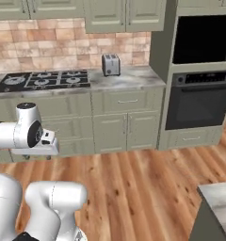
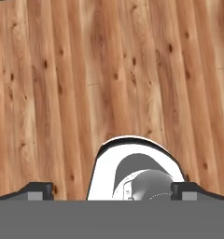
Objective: Take the fork and place it on the left side of the plate. Then take the spoon and place it on the right side of the plate. Make sure they're directly next to the plate.
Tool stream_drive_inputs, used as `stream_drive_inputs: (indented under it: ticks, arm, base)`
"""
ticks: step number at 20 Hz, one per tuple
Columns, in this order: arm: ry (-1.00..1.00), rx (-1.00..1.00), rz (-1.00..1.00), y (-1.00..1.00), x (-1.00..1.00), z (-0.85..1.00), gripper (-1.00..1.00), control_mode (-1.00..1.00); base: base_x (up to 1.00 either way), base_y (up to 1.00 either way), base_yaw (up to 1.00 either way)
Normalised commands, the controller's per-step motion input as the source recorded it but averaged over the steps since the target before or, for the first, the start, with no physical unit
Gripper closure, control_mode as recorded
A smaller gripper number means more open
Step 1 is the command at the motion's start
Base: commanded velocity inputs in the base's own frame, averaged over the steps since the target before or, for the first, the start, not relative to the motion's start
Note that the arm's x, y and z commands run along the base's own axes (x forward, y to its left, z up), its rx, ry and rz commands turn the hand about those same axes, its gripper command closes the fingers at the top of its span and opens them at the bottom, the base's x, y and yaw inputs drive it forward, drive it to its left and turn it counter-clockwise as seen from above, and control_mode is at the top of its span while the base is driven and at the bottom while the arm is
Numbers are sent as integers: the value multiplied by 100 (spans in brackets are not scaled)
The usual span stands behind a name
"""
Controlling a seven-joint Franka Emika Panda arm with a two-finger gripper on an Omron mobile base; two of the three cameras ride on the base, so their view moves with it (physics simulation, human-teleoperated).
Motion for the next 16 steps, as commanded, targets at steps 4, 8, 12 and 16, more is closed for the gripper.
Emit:
stream_drive_inputs:
  ticks: [4, 8, 12, 16]
  arm:
    - [0, 0, 0, 0, 0, 0, -100, 100]
    - [0, 0, 0, 0, 0, 0, -100, 100]
    - [0, 0, 0, 0, 0, 0, -100, 100]
    - [0, 0, 0, 0, 0, 0, -100, 100]
  base:
    - [53, 92, 0]
    - [42, 94, 0]
    - [27, 92, 4]
    - [28, 92, 6]
